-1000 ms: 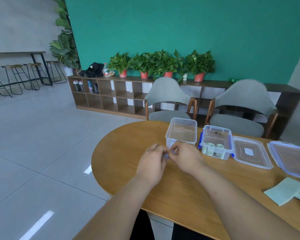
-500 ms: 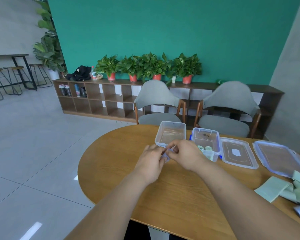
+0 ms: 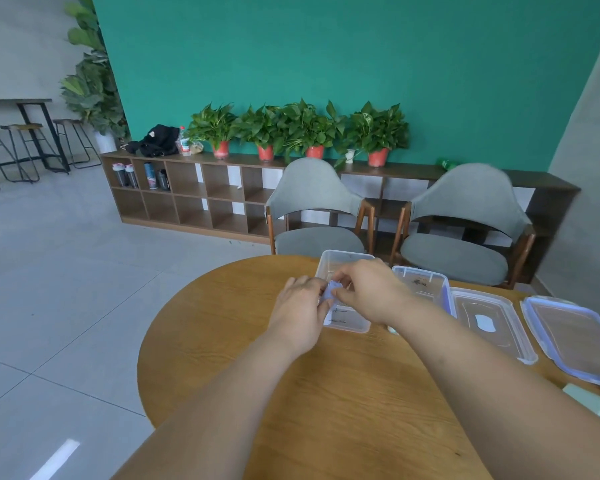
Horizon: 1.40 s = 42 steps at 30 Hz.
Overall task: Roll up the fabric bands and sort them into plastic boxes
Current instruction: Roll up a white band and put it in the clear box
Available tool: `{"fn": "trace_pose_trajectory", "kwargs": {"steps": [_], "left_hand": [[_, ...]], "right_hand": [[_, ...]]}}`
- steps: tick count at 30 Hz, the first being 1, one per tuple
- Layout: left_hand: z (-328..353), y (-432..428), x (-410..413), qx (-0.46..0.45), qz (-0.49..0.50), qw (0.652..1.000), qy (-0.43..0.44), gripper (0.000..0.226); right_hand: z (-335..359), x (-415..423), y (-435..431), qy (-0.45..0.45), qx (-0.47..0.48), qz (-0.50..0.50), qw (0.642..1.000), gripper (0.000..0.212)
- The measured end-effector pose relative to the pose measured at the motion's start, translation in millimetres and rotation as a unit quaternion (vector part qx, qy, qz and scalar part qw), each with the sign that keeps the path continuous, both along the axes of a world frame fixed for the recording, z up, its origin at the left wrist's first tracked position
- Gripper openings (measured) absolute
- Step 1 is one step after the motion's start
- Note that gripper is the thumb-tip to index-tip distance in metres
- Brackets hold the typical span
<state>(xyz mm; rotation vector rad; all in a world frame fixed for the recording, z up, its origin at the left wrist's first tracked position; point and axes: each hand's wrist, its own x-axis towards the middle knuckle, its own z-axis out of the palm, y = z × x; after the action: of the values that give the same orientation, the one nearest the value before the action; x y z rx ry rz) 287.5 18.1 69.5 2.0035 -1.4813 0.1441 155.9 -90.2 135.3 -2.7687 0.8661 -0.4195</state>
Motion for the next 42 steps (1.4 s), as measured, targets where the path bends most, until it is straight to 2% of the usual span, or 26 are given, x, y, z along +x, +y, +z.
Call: {"fn": "trace_pose_trajectory", "kwargs": {"steps": [4,7,10,17,21,28,42], "left_hand": [[4.0,-17.2,10.2,0.000,-0.001,1.000,-0.004,0.023],[6.0,-30.7,18.0,-0.003,-0.002,1.000,0.011,0.021],[6.6,-42.9,25.7,0.002,-0.003,1.000,0.030,0.030],[-4.8,-51.8,40.3,0.083,-0.029,0.996,-0.004,0.041],[-12.6,-52.6,39.7,0.130,-0.045,0.989,-0.052,0.051],[-23.1,-60.6,41.8,0.175,-0.028,0.977,-0.116,0.050],[-31.5,-70.6,42.2,0.196,-0.008,0.963,-0.183,0.028]], "right_hand": [[5.2,13.7,-17.0,0.013,-0.025,0.000,1.000,0.014],[9.7,22.1,-31.1,0.036,-0.036,-0.002,0.999,0.017],[9.9,30.0,-47.8,0.066,-0.050,-0.013,0.996,0.018],[-14.9,39.3,-73.0,0.169,-0.074,-0.022,0.983,0.021],[-31.5,45.2,-80.0,0.213,-0.025,-0.015,0.977,0.029],[-47.6,55.0,-92.5,0.234,0.027,0.019,0.972,0.031],[-56.7,69.5,-107.5,0.236,0.126,0.048,0.962,0.023]]}}
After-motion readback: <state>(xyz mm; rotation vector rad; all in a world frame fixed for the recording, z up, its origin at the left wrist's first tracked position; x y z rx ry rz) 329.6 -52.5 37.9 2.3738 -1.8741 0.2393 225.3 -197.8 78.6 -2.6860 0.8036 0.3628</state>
